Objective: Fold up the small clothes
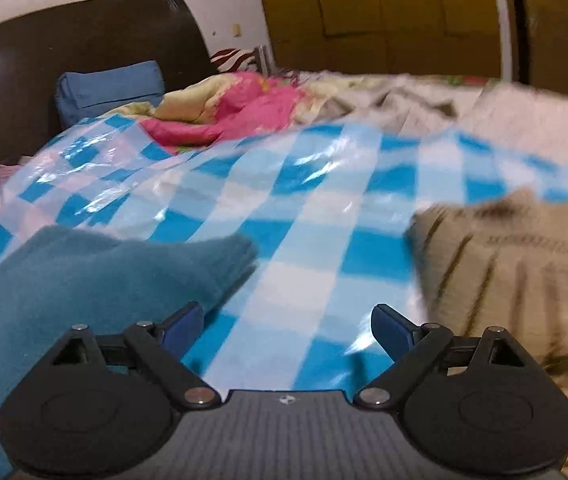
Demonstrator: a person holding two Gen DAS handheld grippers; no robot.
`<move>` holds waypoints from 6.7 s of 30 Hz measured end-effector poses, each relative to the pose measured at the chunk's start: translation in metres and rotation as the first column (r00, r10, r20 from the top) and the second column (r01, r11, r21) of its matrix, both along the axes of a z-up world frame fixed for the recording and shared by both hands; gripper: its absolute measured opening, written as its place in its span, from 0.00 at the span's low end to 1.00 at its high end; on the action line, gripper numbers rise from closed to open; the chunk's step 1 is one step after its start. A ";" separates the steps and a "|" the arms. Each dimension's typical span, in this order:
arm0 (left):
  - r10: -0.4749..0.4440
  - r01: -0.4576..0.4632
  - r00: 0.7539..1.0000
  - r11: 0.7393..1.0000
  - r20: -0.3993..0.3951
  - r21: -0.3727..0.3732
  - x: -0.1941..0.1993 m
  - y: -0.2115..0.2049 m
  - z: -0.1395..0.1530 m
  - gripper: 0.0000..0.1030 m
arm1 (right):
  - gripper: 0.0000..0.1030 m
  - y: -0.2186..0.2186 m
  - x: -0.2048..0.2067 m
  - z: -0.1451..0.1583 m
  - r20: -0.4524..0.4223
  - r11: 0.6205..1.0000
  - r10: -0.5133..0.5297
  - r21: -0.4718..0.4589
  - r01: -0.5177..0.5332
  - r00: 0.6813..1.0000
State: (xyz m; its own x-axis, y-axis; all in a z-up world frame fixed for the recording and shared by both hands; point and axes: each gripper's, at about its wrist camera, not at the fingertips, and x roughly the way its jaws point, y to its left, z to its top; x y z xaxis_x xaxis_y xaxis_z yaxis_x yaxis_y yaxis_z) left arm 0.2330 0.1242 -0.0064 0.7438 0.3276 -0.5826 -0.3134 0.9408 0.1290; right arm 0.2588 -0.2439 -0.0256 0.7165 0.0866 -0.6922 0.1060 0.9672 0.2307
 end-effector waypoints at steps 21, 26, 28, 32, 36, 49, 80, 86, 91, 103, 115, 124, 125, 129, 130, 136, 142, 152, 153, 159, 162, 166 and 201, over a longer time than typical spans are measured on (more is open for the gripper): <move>-0.195 0.210 0.970 0.973 -0.144 0.093 -0.064 -0.013 0.008 0.99 | 0.27 -0.014 -0.061 0.028 -0.024 0.998 0.055 -0.011 -0.055 0.998; -0.294 0.296 0.925 0.955 -0.241 -0.027 -0.137 -0.019 0.014 0.99 | 0.27 -0.030 -0.127 0.038 -0.121 0.992 0.111 0.072 -0.103 0.986; -0.326 0.311 0.903 0.945 -0.280 -0.098 -0.157 -0.022 0.012 0.99 | 0.27 -0.033 -0.150 0.038 -0.170 0.988 0.136 0.093 -0.122 0.976; -0.353 0.311 0.873 0.935 -0.336 -0.173 -0.180 -0.028 0.003 0.95 | 0.27 -0.035 -0.188 0.035 -0.245 0.980 0.184 0.115 -0.159 0.952; -0.368 0.318 0.857 0.929 -0.362 -0.191 -0.186 -0.033 0.003 0.91 | 0.28 -0.037 -0.207 0.023 -0.307 0.970 0.220 0.168 -0.174 0.926; -0.449 0.382 0.805 0.892 -0.387 -0.240 -0.211 -0.050 0.013 0.79 | 0.30 -0.041 -0.227 0.021 -0.290 0.949 0.275 0.236 -0.209 0.917; -0.492 0.292 0.781 0.831 -0.384 -0.473 -0.204 -0.032 0.005 0.39 | 0.28 -0.045 -0.223 0.007 -0.279 0.867 0.357 0.454 -0.205 0.892; -0.482 0.271 0.783 0.833 -0.392 -0.483 -0.204 -0.031 0.002 0.37 | 0.30 -0.039 -0.225 0.007 -0.280 0.870 0.362 0.444 -0.214 0.889; -0.516 0.227 0.807 0.720 -0.287 -0.656 -0.201 -0.015 0.006 0.19 | 0.07 -0.046 -0.225 0.003 -0.268 0.815 0.336 0.564 -0.136 0.903; -0.434 0.277 0.901 0.528 0.026 -0.803 -0.119 0.013 0.046 0.19 | 0.06 -0.066 -0.176 0.050 0.007 0.658 0.146 0.746 -0.102 0.989; -0.320 0.320 0.937 0.617 0.142 -0.719 0.063 0.024 0.047 0.19 | 0.05 -0.083 -0.001 0.064 0.087 0.735 -0.063 0.678 -0.013 0.994; -0.255 0.196 0.967 0.702 0.015 -0.685 0.109 0.029 0.000 0.25 | 0.11 -0.058 0.082 0.015 -0.009 0.864 -0.125 0.490 0.114 0.992; -0.249 0.193 0.968 0.697 0.018 -0.691 0.107 0.032 0.000 0.30 | 0.12 -0.058 0.077 0.013 -0.004 0.859 -0.139 0.497 0.123 0.990; -0.175 0.150 0.984 0.711 0.034 -0.687 0.096 0.044 0.006 0.51 | 0.20 -0.073 0.069 0.014 0.010 0.836 -0.177 0.529 0.145 0.984; -0.160 0.139 0.987 0.709 0.035 -0.691 0.095 0.047 0.007 0.52 | 0.20 -0.075 0.068 0.018 0.016 0.833 -0.184 0.534 0.147 0.983; -0.226 0.217 0.972 0.755 0.066 -0.619 0.071 0.035 0.024 0.53 | 0.43 -0.071 0.055 0.040 0.087 0.910 -0.111 0.409 0.066 0.990; -0.371 0.342 0.928 0.824 0.026 -0.451 0.057 -0.004 0.022 0.56 | 0.46 -0.036 0.061 0.033 0.074 0.986 0.032 0.161 -0.044 0.997; -0.301 0.257 0.952 0.875 -0.046 -0.409 0.055 -0.007 -0.017 0.57 | 0.00 -0.021 0.089 0.019 -0.031 0.998 0.034 -0.056 -0.035 0.999; -0.286 0.246 0.957 0.877 -0.038 -0.413 0.051 -0.006 -0.018 0.58 | 0.00 -0.026 0.090 0.019 -0.035 0.998 0.005 -0.057 -0.007 0.999; -0.165 0.152 0.986 0.889 0.007 -0.431 0.025 -0.001 -0.014 0.58 | 0.06 -0.030 0.085 0.034 -0.003 0.993 -0.043 -0.110 0.042 0.999; -0.131 0.133 0.991 0.880 0.037 -0.456 0.013 -0.002 -0.009 0.58 | 0.10 -0.011 0.075 0.056 0.080 0.989 0.052 -0.143 -0.040 0.995; -0.132 0.158 0.987 0.898 0.090 -0.411 -0.001 -0.014 -0.001 0.58 | 0.16 0.034 0.081 0.063 0.037 0.950 0.307 -0.074 -0.304 0.951; -0.189 0.221 0.974 0.909 0.125 -0.353 -0.010 -0.025 -0.029 0.61 | 0.40 0.088 0.110 0.034 -0.037 0.975 0.220 0.001 -0.220 0.975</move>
State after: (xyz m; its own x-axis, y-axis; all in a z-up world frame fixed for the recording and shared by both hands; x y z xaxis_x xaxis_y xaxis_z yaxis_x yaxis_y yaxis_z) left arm 0.2228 0.0994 -0.0352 0.8243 -0.0586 -0.5631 -0.1032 0.9624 -0.2512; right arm 0.3687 -0.1557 0.0083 0.6540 0.2371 -0.7183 -0.1011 0.9685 0.2276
